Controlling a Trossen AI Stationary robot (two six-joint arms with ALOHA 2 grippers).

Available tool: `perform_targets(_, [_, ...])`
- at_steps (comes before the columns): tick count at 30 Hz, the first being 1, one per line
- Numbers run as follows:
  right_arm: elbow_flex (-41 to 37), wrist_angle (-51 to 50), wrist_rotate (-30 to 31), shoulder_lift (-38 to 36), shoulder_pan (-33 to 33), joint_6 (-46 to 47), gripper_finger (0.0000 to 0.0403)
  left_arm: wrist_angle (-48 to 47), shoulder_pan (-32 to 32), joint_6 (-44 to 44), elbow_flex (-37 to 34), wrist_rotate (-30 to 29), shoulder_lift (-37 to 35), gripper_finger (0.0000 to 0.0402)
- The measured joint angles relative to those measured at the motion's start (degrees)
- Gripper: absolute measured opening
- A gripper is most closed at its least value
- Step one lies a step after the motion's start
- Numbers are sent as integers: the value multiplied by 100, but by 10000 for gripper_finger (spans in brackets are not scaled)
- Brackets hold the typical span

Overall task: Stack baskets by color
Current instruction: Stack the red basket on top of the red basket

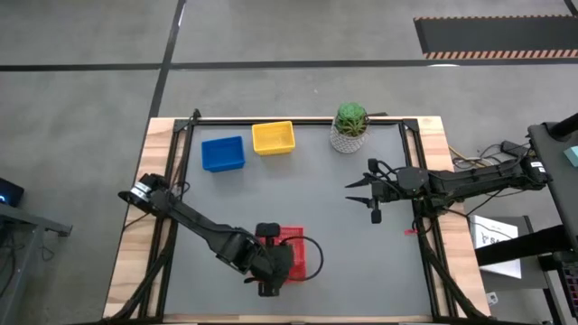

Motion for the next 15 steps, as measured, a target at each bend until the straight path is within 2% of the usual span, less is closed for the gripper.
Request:
perform_targets(6, [0,0,2,-1,1,-28,137,40,-91,21,-15,-545,17,0])
perform_targets(9, [0,0,12,0,1,-35,137,4,-135,170,24,-639,25,0])
perform_targets(15, [0,-1,158,0,0,-48,137,-252,-258,113,726,-710,533,0])
